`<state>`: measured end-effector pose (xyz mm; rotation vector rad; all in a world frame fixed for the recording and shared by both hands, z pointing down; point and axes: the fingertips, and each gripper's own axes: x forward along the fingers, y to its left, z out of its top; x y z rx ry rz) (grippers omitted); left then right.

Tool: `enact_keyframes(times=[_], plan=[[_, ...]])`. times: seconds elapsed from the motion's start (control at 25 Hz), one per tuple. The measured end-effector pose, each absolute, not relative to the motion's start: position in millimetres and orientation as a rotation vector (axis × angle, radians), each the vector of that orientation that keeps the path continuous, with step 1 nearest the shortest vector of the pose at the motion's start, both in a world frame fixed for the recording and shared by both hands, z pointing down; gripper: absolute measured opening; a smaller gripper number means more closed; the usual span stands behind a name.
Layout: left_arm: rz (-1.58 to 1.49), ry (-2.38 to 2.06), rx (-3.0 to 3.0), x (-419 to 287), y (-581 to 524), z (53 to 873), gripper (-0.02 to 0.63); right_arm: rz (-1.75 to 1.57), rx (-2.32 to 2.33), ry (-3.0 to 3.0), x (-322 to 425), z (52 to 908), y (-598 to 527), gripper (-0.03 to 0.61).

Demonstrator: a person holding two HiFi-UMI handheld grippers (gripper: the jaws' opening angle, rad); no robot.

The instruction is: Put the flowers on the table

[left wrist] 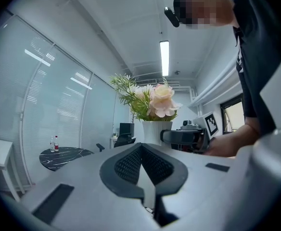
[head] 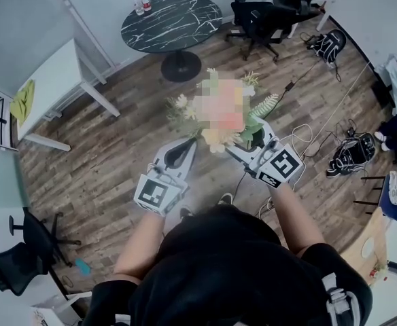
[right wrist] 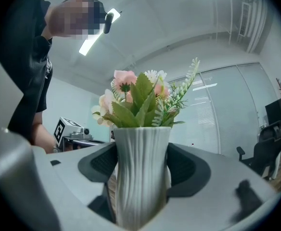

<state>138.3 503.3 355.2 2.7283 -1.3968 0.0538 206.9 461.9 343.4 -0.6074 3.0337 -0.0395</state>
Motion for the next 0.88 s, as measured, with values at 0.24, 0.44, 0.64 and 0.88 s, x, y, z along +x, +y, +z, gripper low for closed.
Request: enact_keyframes(times=[0.24,0.44,0.64,0.88], plan=[[0.048,-1.468,2.684,156.8,476.3,347.4,0.011,-0.067,-0.533,3.050,222.4,341.3,435.5,0.328],[0.050,-1.503,2.690,169.9,477.6,356.2,0.012,-0.073,-0.513,3.034,235.3,350.0,431.1,0.328],[0.055,-1.529,2.666,158.7,461.1,362.2,0.012,-0.098,-0.484,3.009,230.2,351.1,414.1,0.328],[0.062,-1.525,2.663,138.0,428.0,375.8,0.012,-0.077,-0.508,3.009,210.0,359.1,383.3,0.328]])
